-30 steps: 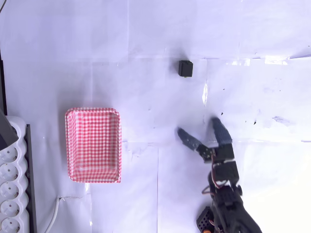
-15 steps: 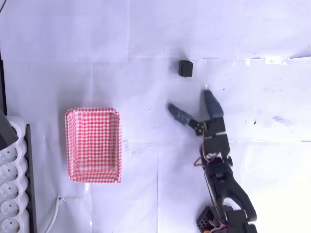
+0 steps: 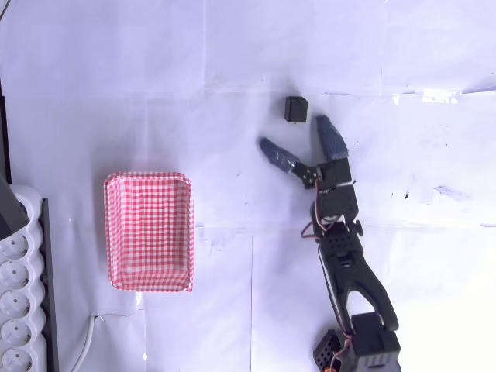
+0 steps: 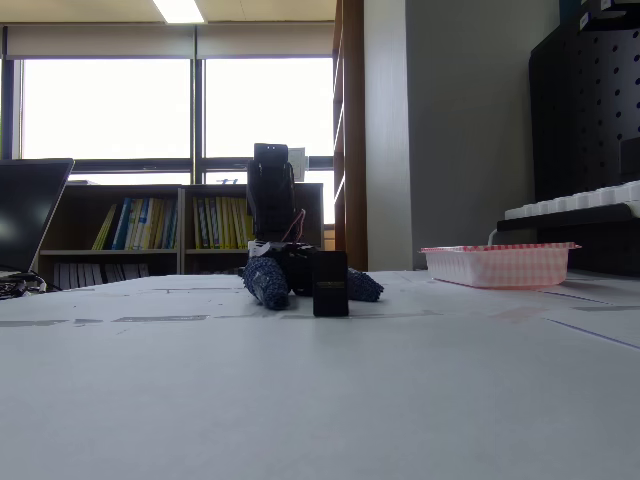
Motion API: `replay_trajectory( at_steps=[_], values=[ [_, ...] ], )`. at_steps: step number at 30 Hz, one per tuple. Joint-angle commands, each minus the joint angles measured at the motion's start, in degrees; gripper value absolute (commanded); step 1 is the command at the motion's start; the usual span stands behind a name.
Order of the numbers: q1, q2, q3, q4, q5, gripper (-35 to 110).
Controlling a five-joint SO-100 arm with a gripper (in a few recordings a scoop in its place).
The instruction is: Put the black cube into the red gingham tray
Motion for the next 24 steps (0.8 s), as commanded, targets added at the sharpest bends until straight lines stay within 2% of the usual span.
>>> replay_trajectory(
  at_steps=[1,8,24],
  values=[
    [-0.4,4.1,9.5,2.3,0.6,47],
    [-0.4,9.4,19.6,5.9,0.4,47],
    [-1.8,16.5,29.6,5.6,0.6,47]
  ],
)
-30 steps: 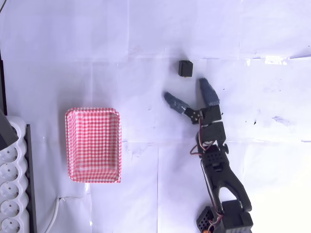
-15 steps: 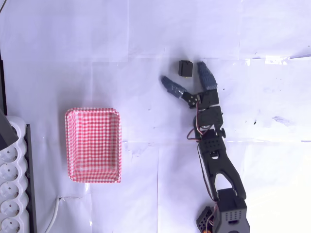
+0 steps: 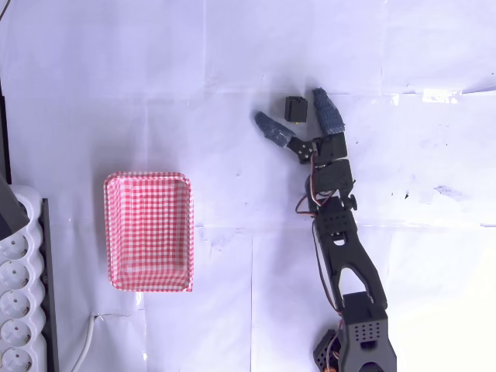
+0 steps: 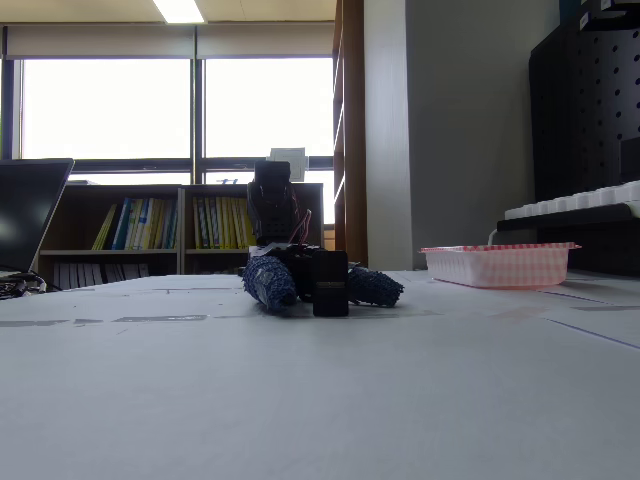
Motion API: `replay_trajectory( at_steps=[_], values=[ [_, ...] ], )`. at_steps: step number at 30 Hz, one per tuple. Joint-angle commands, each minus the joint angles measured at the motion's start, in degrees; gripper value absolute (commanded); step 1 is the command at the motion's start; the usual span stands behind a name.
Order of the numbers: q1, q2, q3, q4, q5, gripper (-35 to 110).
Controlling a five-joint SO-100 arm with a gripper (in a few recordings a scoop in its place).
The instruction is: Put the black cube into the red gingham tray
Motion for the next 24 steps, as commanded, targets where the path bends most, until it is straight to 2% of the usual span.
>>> replay_trajectory(
  at_steps=[1,18,24],
  values=[
    [-1.8,1.8,3.0,-0.5,0.6,47],
    [-2.9,2.6,3.1,-3.0,0.0,45],
    [-3.2,2.6,2.9,-3.4,-1.1,26]
  ],
)
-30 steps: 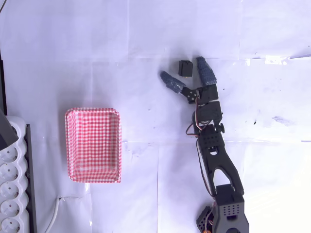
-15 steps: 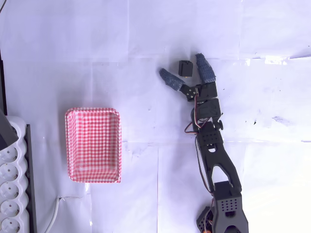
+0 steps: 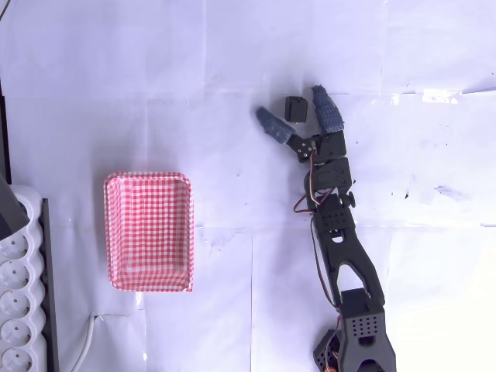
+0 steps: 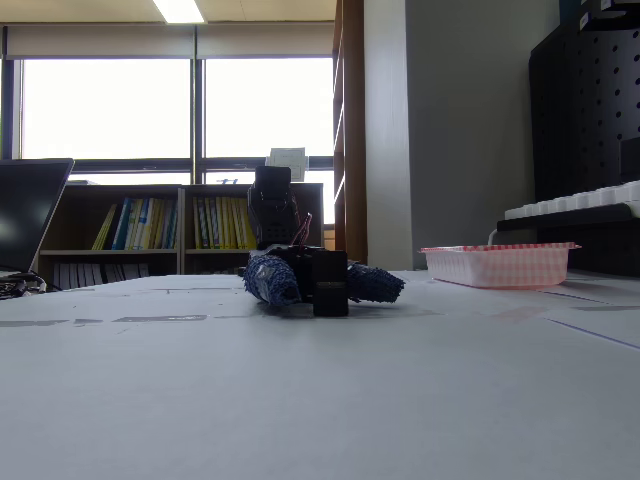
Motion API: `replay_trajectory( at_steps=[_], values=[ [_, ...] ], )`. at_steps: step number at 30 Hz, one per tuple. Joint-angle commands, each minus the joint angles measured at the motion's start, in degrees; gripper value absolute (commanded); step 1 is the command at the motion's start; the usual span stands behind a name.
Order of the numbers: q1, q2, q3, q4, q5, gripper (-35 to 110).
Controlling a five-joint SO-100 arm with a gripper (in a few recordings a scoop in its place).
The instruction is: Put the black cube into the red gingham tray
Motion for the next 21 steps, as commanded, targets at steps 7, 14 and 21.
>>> replay_trajectory(
  at_steps=[7,14,21],
  values=[
    [-2.8,0.9,1.3,-1.1,0.9,5],
    [-2.8,0.7,1.4,0.5,1.1,0],
    [-2.5,-12.0,7.7,43.9,-2.1,0]
  ],
)
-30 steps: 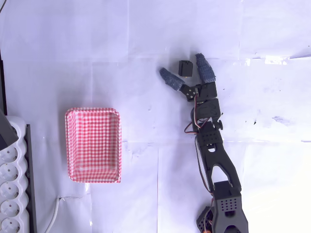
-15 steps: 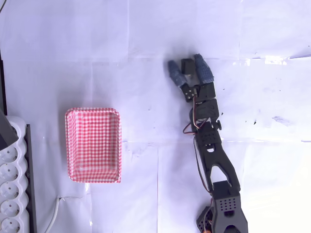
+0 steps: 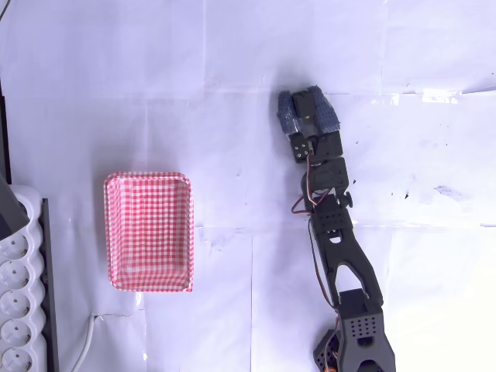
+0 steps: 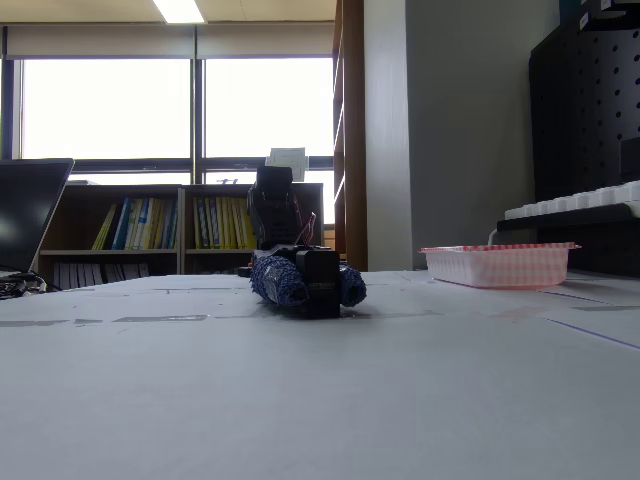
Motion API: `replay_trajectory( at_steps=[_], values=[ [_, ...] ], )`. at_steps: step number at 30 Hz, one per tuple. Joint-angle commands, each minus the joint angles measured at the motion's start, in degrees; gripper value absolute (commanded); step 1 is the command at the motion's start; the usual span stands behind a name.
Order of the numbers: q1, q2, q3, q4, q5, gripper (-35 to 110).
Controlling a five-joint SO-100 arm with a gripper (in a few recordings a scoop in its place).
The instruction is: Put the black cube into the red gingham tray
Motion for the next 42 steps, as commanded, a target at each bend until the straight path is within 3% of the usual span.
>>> replay_trajectory(
  at_steps=[1,3,12,16,26,34,42],
  values=[
    [-2.5,-8.4,13.6,43.1,-3.4,0],
    [-4.2,-13.0,18.2,57.0,-7.5,0],
    [-19.2,-33.2,31.3,93.9,-21.1,0],
    [-27.9,-36.2,41.0,102.7,-27.1,0],
    [-42.5,-30.2,48.4,103.4,-30.4,0],
    [-43.8,-18.4,46.6,90.8,-29.5,0],
    [-44.7,-13.3,45.5,90.3,-27.2,1]
  ],
)
